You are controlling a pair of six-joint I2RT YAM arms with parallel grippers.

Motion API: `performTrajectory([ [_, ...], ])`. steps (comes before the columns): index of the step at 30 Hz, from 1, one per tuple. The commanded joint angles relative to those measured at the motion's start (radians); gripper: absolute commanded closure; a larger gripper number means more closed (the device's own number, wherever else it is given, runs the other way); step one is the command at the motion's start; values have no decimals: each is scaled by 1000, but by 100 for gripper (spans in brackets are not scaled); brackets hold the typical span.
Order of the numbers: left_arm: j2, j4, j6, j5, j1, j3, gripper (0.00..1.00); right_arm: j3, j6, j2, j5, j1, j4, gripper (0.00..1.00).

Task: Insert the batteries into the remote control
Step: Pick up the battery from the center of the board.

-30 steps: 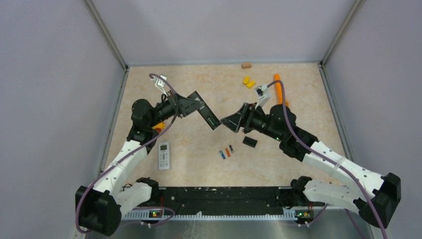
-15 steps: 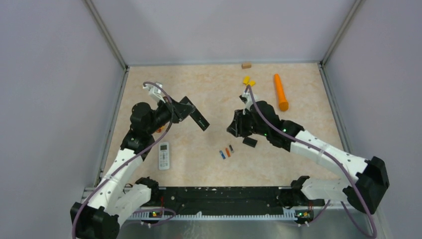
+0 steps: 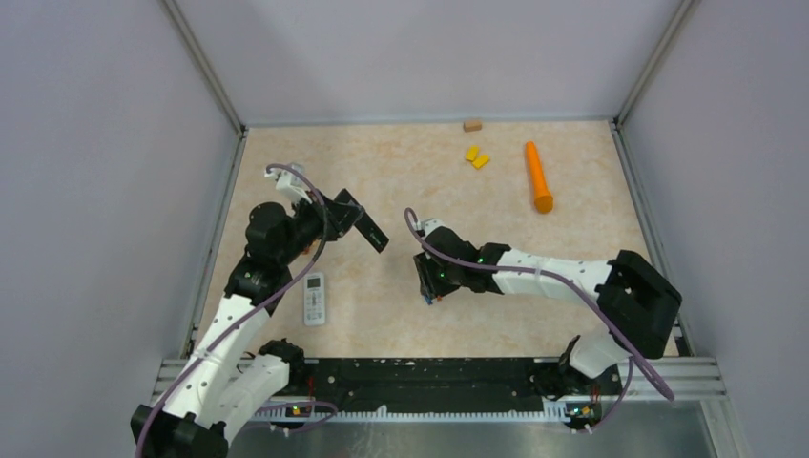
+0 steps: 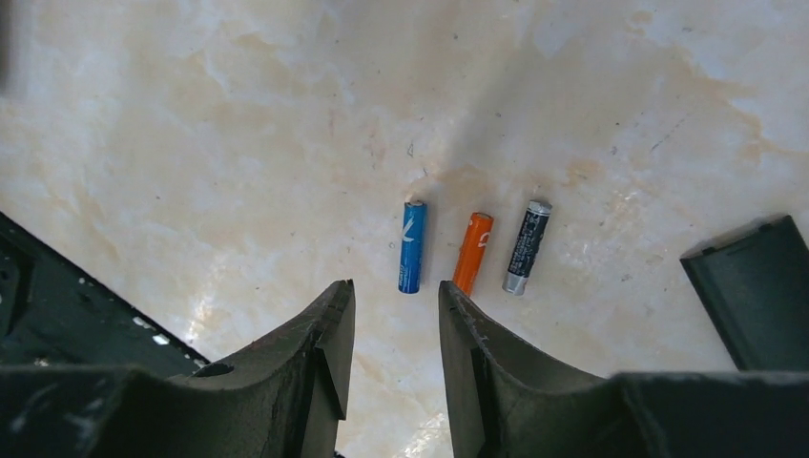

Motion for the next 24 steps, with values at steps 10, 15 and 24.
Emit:
performTrajectory([
  [10, -33, -14, 24, 1, 4, 6, 100, 17, -37, 133, 96, 65, 82, 67],
  [15, -54, -35, 17, -10, 5, 9, 100, 22, -42, 177, 130, 87, 81, 70],
  [24, -63, -67, 24, -30, 6, 21, 100, 38, -19, 231, 214, 108, 55, 89],
])
